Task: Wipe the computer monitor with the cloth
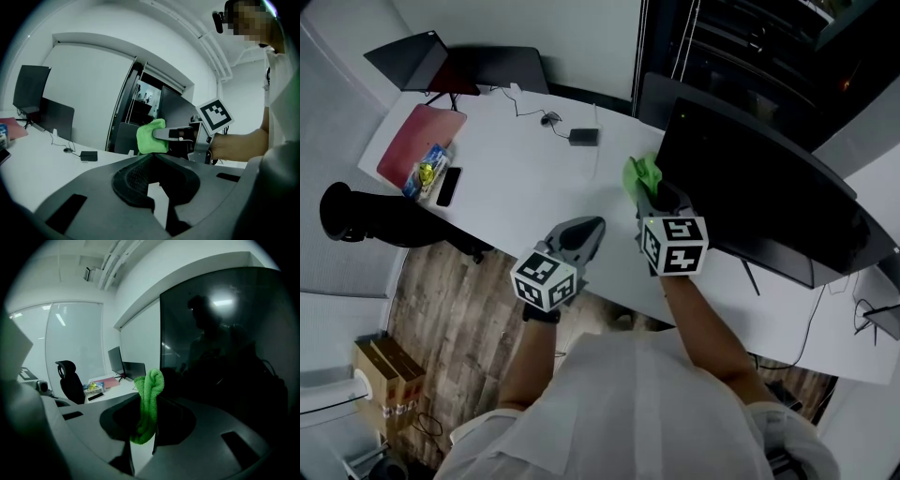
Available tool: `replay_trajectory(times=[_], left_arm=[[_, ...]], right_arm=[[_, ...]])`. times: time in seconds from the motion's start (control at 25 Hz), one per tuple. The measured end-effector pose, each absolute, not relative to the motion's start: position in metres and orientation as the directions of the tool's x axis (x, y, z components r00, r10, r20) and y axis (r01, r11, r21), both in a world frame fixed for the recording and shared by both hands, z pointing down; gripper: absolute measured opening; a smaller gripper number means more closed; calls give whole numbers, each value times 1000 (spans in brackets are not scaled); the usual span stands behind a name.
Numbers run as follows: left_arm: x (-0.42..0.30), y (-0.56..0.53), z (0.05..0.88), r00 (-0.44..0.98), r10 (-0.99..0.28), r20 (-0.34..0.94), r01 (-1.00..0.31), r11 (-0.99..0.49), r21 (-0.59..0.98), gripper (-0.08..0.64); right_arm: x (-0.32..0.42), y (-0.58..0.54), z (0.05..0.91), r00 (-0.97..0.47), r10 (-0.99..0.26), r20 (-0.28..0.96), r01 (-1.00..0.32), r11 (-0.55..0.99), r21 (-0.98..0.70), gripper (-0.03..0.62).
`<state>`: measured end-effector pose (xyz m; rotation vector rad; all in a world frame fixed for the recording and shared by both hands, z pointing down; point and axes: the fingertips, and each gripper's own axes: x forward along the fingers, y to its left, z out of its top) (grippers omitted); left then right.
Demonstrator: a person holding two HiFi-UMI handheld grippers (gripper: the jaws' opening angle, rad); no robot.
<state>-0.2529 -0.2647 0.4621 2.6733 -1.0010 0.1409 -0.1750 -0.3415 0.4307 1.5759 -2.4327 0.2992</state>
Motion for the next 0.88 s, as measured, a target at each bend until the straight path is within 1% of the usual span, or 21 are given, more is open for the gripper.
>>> replay_trajectory(times=[0.28, 0.88], left_arm=[[-249, -272, 467, 754, -627, 197, -657, -716, 234, 21], [-245, -277, 473, 755, -624, 203, -656, -715, 243, 21]], right_arm=[[-177, -339, 449, -407, -853, 326, -910, 411, -62, 71], [-179, -327, 516, -407, -790, 458, -902, 428, -64, 71]])
